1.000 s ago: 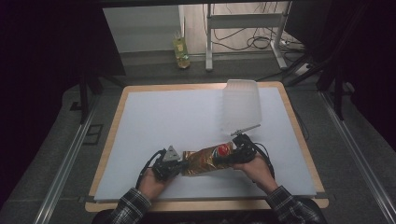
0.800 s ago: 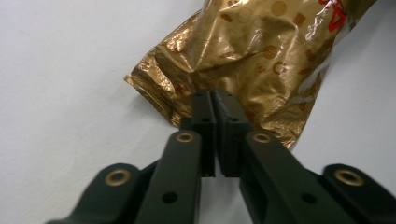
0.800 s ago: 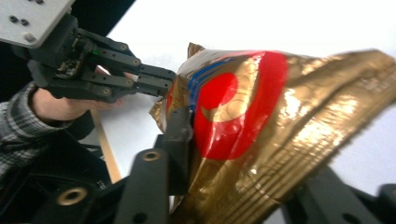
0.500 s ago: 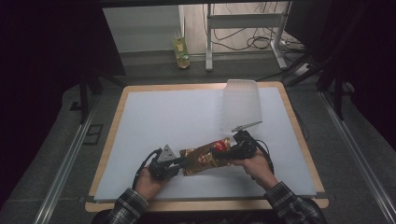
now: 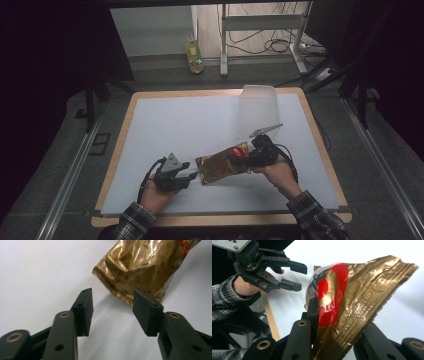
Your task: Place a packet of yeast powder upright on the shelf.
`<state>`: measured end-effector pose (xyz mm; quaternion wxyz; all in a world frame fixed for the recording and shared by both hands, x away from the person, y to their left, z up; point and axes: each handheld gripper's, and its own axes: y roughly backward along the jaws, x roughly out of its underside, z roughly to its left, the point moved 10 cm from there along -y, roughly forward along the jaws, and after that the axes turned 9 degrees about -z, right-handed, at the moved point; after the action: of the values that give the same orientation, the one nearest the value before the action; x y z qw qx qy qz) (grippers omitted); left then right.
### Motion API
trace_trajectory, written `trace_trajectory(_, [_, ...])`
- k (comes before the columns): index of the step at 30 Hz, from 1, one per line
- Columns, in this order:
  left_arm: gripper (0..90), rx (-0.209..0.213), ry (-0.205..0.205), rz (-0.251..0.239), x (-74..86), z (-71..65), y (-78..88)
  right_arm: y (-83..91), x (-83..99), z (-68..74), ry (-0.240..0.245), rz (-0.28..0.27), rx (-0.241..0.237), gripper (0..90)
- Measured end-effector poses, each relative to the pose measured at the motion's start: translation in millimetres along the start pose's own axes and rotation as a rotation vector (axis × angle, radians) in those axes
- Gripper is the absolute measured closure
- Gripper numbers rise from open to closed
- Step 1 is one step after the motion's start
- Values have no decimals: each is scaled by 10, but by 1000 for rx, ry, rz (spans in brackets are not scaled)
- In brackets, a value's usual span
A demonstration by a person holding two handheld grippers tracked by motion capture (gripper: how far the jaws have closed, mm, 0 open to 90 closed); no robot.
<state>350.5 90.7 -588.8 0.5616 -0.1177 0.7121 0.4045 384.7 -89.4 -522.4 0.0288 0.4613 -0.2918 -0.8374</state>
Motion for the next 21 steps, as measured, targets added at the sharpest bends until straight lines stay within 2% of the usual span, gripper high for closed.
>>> trace_trajectory(2, [402, -5, -7, -3, 2, 8, -3, 28, -27, 0, 16, -1, 9, 745])
trace_trajectory(7, [309, -10, -9, -18, -13, 15, -6, 94, -90, -4, 51, -1, 26, 745])
trace_trajectory(16, [171, -51, 41, -51, -57, 106, 53, 167, -171, -14, 93, 2, 48, 745])
trace_trajectory(21, [99, -58, 34, -43, -42, 125, 65, 216, -233, -22, 113, -1, 57, 744])
